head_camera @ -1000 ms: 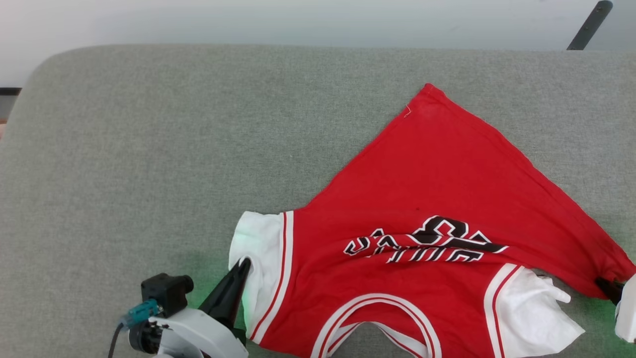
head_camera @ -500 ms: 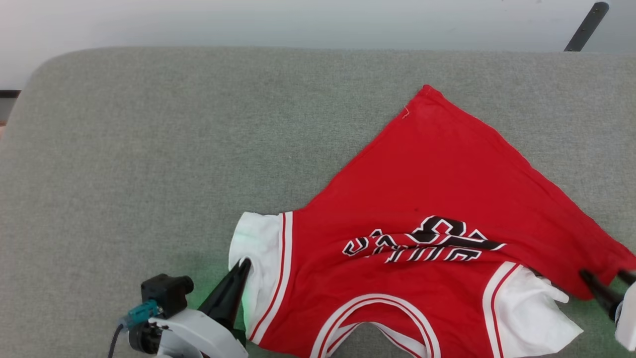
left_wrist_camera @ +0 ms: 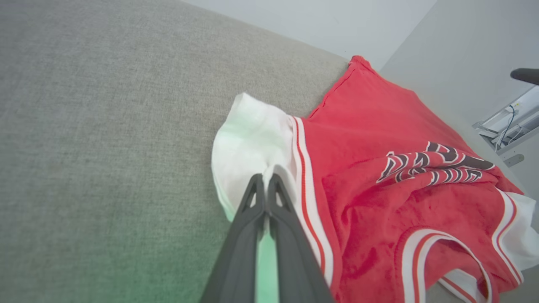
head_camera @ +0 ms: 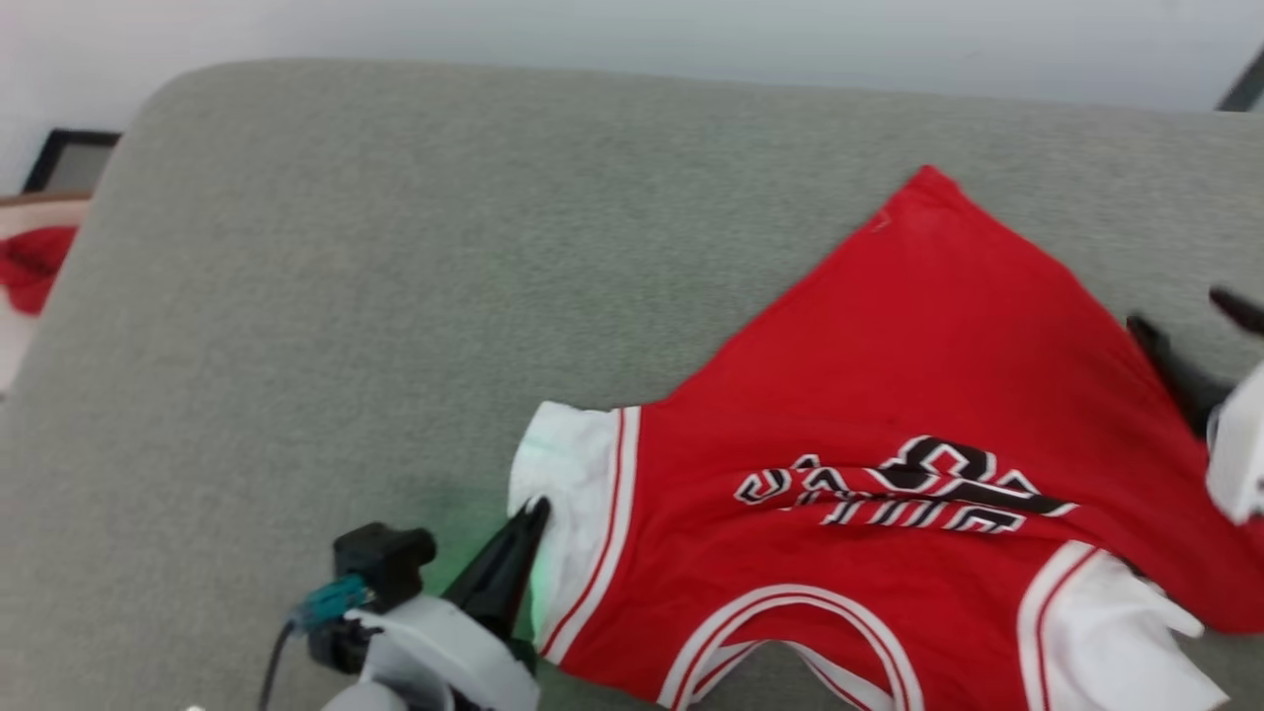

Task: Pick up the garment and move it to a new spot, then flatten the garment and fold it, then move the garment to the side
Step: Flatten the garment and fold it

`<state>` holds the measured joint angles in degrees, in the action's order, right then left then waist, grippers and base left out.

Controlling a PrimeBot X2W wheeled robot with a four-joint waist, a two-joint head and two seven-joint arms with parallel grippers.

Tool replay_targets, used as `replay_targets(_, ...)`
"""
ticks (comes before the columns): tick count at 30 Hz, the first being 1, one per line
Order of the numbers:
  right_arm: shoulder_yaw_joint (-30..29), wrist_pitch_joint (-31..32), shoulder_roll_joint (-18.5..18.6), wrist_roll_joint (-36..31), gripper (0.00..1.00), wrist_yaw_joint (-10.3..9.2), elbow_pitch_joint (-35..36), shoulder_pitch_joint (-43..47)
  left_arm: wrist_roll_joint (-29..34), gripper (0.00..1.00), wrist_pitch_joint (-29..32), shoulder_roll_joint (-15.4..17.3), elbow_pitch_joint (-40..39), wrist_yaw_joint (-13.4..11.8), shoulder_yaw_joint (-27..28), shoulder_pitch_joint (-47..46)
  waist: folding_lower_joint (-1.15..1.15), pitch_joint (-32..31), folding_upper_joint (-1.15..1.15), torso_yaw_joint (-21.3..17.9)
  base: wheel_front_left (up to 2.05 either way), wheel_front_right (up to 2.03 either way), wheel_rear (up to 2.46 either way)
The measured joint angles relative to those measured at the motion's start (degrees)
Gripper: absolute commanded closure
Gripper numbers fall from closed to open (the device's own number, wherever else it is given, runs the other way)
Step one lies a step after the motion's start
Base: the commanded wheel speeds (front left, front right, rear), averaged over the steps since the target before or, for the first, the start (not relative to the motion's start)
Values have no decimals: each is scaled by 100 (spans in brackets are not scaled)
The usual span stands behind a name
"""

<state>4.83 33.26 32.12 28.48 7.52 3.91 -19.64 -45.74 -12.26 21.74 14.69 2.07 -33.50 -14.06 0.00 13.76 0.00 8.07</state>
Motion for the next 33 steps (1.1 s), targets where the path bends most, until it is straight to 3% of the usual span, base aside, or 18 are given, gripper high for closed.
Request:
replay_targets(6, 834, -77, 270, 197, 0, 0, -1076, -1296, 58, 100, 3, -264, 167, 149, -187, -292, 0, 134, 0, 371, 0, 0, 0)
replay_targets(17, 2341, 249, 413, 468, 0, 0, -3448, -3413, 141, 100, -124, -737, 625, 404, -499, -771, 0, 512, 0, 1058, 0, 0, 0)
replay_targets(33, 3466, 853, 539, 1012, 0, 0, -5336, -4643, 77, 100, -247, -1115, 1060, 526, -828, -1154, 0, 1006, 0, 1805, 0, 0, 0)
